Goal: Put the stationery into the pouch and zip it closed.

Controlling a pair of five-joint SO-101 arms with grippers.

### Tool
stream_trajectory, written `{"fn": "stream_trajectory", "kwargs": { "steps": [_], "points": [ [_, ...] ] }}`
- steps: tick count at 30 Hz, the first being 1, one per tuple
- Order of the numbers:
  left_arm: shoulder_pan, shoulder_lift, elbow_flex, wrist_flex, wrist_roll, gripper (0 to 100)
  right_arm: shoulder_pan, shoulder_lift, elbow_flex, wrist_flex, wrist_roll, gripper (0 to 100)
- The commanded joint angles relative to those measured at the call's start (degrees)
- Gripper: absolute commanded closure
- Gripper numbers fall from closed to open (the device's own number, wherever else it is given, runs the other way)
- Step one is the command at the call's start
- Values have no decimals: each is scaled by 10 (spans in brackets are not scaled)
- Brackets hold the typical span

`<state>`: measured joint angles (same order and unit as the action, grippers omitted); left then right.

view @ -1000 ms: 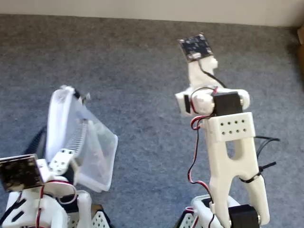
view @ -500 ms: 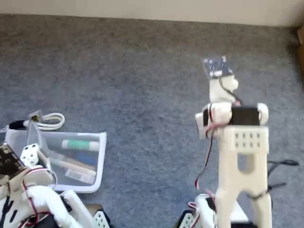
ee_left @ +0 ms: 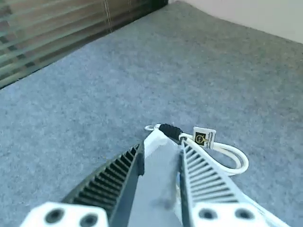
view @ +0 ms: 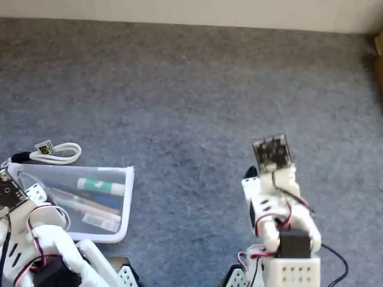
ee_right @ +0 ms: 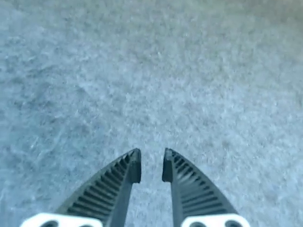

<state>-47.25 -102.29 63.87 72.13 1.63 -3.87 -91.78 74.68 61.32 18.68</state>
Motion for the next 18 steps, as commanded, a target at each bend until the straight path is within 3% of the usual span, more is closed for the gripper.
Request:
{"fn": "stream_trajectory", "kwargs": {
  "steps": [1,13,18],
  "points": [
    [71,2,13,-10,-2,888,3,-137,74,-27,4,925],
    [330,2,156,-15,-4,884,2,-136,172,-3,3,925],
    [383,2,225,-48,-4,884,-29,-136,233,-3,3,925]
  ]
}}
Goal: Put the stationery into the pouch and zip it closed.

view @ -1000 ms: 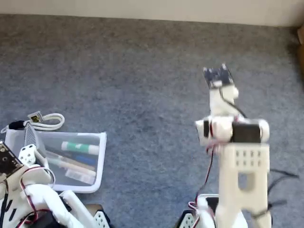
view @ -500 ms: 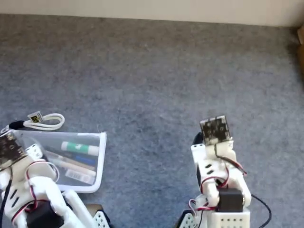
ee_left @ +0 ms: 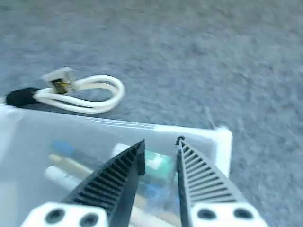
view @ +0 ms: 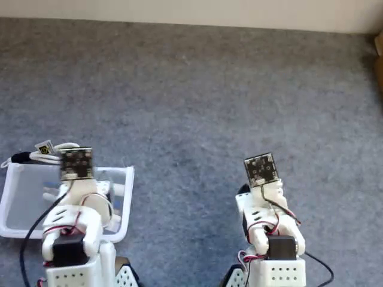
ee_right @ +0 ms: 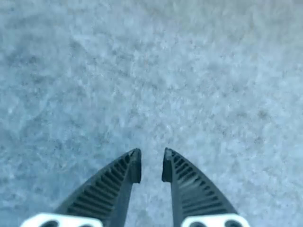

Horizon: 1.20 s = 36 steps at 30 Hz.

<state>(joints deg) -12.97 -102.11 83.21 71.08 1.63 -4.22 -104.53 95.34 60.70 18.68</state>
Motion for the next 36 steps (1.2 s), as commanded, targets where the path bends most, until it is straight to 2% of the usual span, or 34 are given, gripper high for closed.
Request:
{"fn": "stream_trajectory", "kwargs": {
  "steps": [1,4,6,12,18,26,36],
  "points": [
    [41,0,44,-49,-4,884,-30,-8,42,0,3,925],
    [41,0,73,-83,-4,884,-46,-8,65,3,3,939],
    [42,0,87,-99,-4,884,-60,-8,69,2,3,995],
    [73,5,140,-159,-4,886,-69,-8,71,32,3,995],
    [131,5,140,-86,-4,886,-68,-8,71,106,5,995],
    [132,2,140,5,-3,885,-66,-8,71,116,6,995],
    [132,1,140,33,-2,885,-66,-8,71,116,6,995]
  ]
}}
